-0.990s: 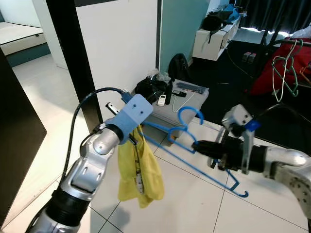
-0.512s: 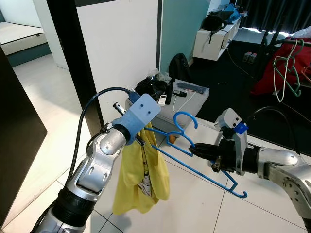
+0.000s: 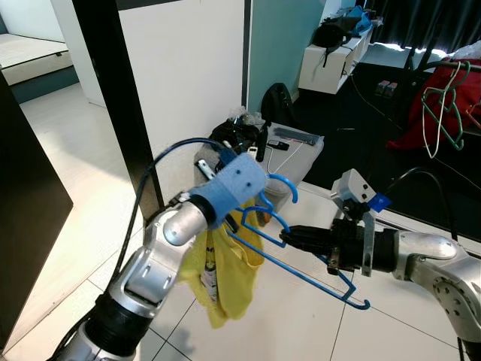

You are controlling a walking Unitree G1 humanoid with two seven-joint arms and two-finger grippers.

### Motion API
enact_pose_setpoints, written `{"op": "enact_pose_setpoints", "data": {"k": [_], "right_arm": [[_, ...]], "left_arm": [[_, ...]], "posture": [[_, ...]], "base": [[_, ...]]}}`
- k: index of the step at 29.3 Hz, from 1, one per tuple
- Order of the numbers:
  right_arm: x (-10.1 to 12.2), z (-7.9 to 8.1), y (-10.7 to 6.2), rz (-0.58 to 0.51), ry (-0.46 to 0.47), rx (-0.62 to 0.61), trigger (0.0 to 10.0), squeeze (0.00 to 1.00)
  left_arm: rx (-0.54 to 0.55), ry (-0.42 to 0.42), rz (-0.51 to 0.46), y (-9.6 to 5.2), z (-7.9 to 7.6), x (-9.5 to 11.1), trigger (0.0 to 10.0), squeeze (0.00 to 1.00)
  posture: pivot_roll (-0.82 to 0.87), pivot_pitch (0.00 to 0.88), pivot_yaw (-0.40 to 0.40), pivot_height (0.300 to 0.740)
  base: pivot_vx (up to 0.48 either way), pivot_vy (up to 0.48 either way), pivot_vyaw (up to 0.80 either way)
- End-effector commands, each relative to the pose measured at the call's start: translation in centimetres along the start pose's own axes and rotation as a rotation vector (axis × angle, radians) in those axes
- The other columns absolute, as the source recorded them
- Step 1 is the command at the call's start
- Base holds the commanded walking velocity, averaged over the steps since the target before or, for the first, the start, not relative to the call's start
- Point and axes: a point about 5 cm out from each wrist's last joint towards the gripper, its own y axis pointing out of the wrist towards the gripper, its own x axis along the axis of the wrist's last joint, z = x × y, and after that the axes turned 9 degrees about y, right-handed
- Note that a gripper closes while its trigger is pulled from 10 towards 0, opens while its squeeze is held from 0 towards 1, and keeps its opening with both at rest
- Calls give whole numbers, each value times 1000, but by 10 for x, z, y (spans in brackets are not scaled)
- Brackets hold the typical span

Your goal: Hang hanger

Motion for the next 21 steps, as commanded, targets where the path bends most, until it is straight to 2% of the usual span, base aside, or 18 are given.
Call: {"op": "enact_pose_setpoints", "data": {"k": [1, 5, 9, 10, 13, 14, 21], "right_arm": [[7, 11, 6, -30, -43, 85, 10000, 0], [9, 12, 13, -19, -61, 69, 10000, 0], [6, 13, 32, -40, -74, 30, 10000, 0], [6, 13, 32, -40, -74, 30, 10000, 0], [7, 9, 37, -73, -80, -2, 10000, 0], [9, 5, 38, -99, -90, -32, 10000, 0], [15, -1, 38, -168, -102, -89, 10000, 0]], "left_arm": [[-17, 15, -77, -2, -1, 12, 10000, 0], [-31, 6, -133, -4, 3, 22, 10000, 0], [-64, -45, -215, -4, 3, 33, 10000, 0], [-64, -45, -215, -4, 3, 33, 10000, 0], [-75, -116, -239, -5, 4, 34, 10000, 0], [-71, -154, -241, -5, 6, 32, 10000, 1000], [-84, -144, -233, -8, 9, 27, 10000, 1000]], "posture": [[-80, 0, 19, 740], [-73, 0, 19, 740], [-70, 0, 22, 740], [-70, 0, 22, 740], [-70, 0, 22, 740], [-70, 0, 22, 740], [-72, 0, 28, 740]], "base": [[0, 0, 0], [0, 0, 0], [0, 0, 0], [0, 0, 0], [0, 0, 0], [0, 0, 0], [0, 0, 0]]}}
